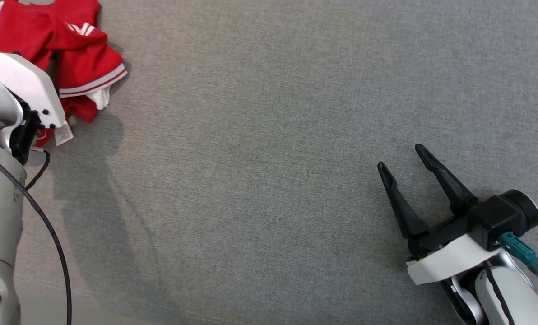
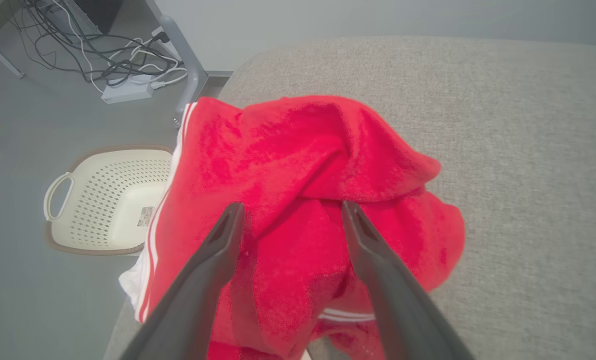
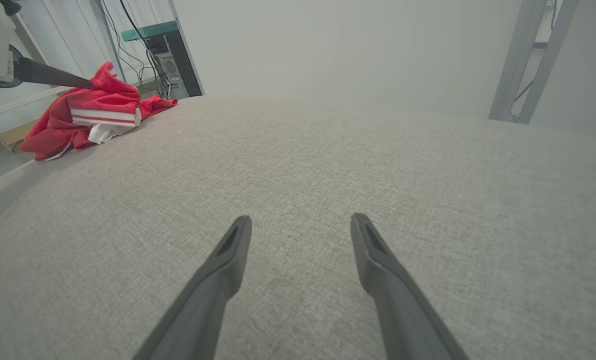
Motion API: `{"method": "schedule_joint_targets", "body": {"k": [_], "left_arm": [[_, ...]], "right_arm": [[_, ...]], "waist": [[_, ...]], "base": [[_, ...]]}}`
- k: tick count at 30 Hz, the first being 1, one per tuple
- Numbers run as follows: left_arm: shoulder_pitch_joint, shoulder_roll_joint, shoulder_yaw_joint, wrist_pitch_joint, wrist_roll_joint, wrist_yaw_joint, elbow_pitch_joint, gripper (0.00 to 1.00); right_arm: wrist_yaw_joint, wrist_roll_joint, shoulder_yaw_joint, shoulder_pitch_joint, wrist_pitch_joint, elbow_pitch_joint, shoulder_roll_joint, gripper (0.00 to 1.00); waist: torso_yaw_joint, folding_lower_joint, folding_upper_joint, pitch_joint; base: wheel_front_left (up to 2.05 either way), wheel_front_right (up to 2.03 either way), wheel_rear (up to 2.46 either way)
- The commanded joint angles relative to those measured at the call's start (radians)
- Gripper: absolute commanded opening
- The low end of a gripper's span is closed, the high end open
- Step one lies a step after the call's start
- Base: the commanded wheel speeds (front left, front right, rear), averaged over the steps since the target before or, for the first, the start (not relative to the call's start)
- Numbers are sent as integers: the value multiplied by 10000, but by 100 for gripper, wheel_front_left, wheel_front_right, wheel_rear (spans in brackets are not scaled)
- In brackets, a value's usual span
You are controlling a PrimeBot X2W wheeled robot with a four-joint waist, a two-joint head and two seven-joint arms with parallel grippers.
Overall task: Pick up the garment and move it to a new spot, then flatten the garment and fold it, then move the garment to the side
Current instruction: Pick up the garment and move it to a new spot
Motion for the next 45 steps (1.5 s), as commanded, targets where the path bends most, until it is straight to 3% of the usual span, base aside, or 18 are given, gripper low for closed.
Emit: {"method": "schedule_joint_targets", "body": {"k": [1, 8, 15, 16, 17, 18, 25, 33, 45], "left_arm": [[-247, 109, -72, 7, 104, 57, 154, 100], [-824, 314, -251, -17, 322, 564, 1024, 100], [-1255, 174, -60, 422, -44, 748, 1767, 100], [-1263, 158, -19, 496, -110, 765, 1850, 84], [-1271, 170, -8, 539, -123, 787, 1900, 31], [-1272, 203, -37, 550, -106, 790, 1933, 0], [-1175, 289, -6, -322, -212, 913, 1976, 0], [-912, 363, 15, -1459, -365, 638, 1971, 0], [-499, -71, 85, -3410, -908, 20, 1321, 0]], "right_arm": [[6, -76, 32, -128, -13, -73, -93, 100], [6, -133, 58, -244, -90, -128, -182, 100], [5, -246, 52, -333, -122, -26, -230, 100], [5, -252, 47, -368, -126, -9, -218, 100], [5, -263, 43, -401, -119, 9, -197, 100], [5, -277, 51, -417, -129, 24, -169, 100], [5, -280, 76, -467, -221, 214, -55, 100], [5, -277, 174, -559, -369, 474, 138, 100], [6, -384, 24, -337, -596, 1097, 714, 100]], "waist": [[-136, 0, 0, 161], [-338, 0, 0, 469], [-444, 0, 0, 644], [-456, 0, 0, 661], [-470, 0, 0, 672], [-481, 0, 0, 676], [-447, 0, 0, 514], [-471, 0, 0, -68], [-559, 0, 0, -1410]], "base": [[0, 0, 0], [0, 0, 0], [0, 0, 0], [0, 0, 0], [0, 0, 0], [0, 0, 0], [0, 0, 0], [0, 0, 0], [0, 0, 0]]}}
